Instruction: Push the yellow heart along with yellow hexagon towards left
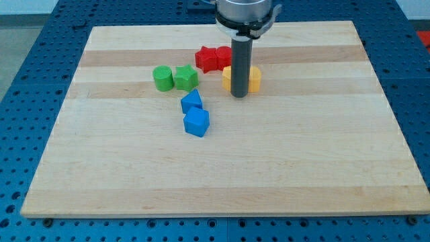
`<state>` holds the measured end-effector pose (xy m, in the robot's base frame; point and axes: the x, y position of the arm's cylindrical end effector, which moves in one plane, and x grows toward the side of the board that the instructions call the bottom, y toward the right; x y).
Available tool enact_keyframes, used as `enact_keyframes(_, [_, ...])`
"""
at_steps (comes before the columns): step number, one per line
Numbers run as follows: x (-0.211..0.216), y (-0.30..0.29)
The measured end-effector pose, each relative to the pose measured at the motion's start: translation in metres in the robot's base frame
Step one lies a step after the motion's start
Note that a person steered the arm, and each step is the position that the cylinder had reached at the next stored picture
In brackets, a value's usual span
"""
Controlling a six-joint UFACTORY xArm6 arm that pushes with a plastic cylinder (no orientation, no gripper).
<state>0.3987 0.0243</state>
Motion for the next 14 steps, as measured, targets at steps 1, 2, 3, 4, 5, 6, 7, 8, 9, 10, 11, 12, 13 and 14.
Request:
enact_keyframes(1, [0.017,-0.004])
enact_keyframes(2, [0.025,0.027])
enact_keyframes(3, [0.018,0.077])
enact_keyframes(4, [-0.006,0.099])
enact_keyframes(5, [-0.015,0.096])
enact_keyframes(6, [-0.023,0.091])
enact_keyframes(7, [-0.024,0.081])
enact_keyframes(8, [-0.024,0.073])
enact_keyframes(9, [-0.024,0.066])
enact_keyframes(10, [-0.024,0.054])
enact_keyframes(11, [-0.024,0.039])
enact_keyframes(12, [-0.024,0.029])
enact_keyframes(13, [-0.018,0.028])
enact_keyframes(14, [-0.007,0.048])
